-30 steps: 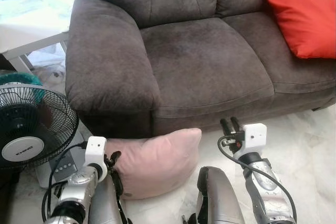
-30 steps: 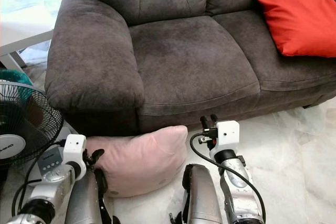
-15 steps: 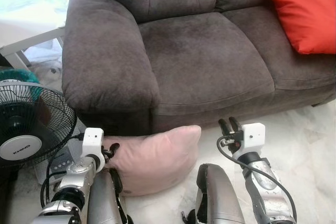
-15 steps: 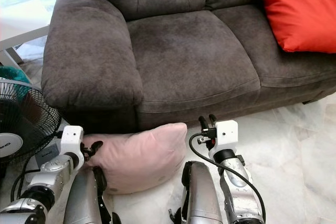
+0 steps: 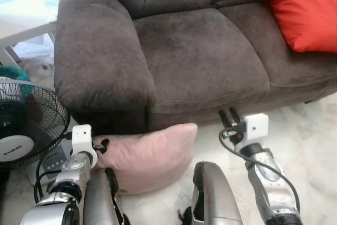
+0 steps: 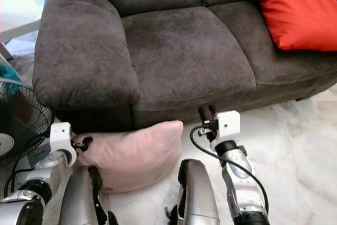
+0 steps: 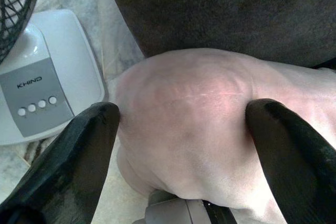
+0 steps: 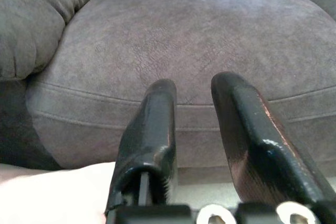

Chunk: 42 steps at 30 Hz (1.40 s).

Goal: Move the pillow to the sofa from floor

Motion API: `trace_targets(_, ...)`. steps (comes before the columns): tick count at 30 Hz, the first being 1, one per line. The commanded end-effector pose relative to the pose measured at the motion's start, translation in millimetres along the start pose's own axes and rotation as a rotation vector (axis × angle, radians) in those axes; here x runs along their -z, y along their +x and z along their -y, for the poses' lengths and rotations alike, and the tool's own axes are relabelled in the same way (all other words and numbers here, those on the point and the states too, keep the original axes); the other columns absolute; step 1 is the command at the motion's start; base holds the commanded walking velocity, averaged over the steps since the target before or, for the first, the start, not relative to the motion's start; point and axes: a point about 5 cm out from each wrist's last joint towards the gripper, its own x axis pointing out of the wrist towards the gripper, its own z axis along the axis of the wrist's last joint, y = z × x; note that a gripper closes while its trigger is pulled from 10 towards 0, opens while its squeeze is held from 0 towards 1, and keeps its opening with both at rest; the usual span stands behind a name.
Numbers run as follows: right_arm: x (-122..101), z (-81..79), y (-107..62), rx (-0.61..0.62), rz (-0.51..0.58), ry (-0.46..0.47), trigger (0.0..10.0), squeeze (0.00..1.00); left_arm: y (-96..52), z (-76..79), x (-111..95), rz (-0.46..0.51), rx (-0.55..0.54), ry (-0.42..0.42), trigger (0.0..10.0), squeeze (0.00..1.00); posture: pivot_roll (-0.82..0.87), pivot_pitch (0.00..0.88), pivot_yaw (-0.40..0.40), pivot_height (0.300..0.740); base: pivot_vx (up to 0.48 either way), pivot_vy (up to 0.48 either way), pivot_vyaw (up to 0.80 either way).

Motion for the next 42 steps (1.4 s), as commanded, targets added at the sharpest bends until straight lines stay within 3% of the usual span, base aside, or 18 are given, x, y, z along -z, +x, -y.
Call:
trace_targets(1,-1,3.5,-3.0,0.002,-0.004,-0.001,10.0,0.0,-0.6,-1.9,4,-0.013,-0.007,-0.022,10.0,0.0,0.03,0.181,-0.119,0.491,0.0,0.0,0.0)
trace_targets(14,-6,15.0,-13.2,-0.027,-0.038,-0.038,10.0,0.0,-2.6,0.4,16,-0.035,0.02,-0.077,10.0,0.0,-0.02,0.202,-0.18,0.491,0.0,0.0,0.0)
trace_targets(32,-14,24.5,-14.5,-0.042,-0.053,-0.071,10.0,0.0,-3.5,-5.6,20,-0.044,-0.112,-0.102,10.0,0.0,-0.05,0.191,-0.224,0.491,0.0,0.0,0.0)
trace_targets(33,-14,25.3,-15.1,-0.041,-0.056,-0.074,10.0,0.0,-3.5,-5.1,20,-0.043,-0.111,-0.105,5.6,0.0,-0.05,0.191,-0.224,0.491,0.0,0.0,0.0)
trace_targets(34,-14,26.1,-15.5,-0.04,-0.058,-0.076,10.0,0.0,-3.6,-4.7,21,-0.043,-0.112,-0.107,3.7,0.0,-0.05,0.193,-0.226,0.491,0.0,0.0,0.0)
trace_targets(35,-14,26.6,-15.8,-0.04,-0.059,-0.076,10.0,0.0,-3.8,-4.2,22,-0.041,-0.114,-0.12,0.0,0.0,-0.05,0.194,-0.227,0.491,0.0,0.0,0.0)
trace_targets(42,-14,25.2,-15.1,-0.044,-0.061,-0.076,10.0,0.0,-4.6,-3.6,24,-0.043,-0.115,-0.129,0.0,0.0,-0.05,0.199,-0.23,0.491,0.0,0.0,0.0)
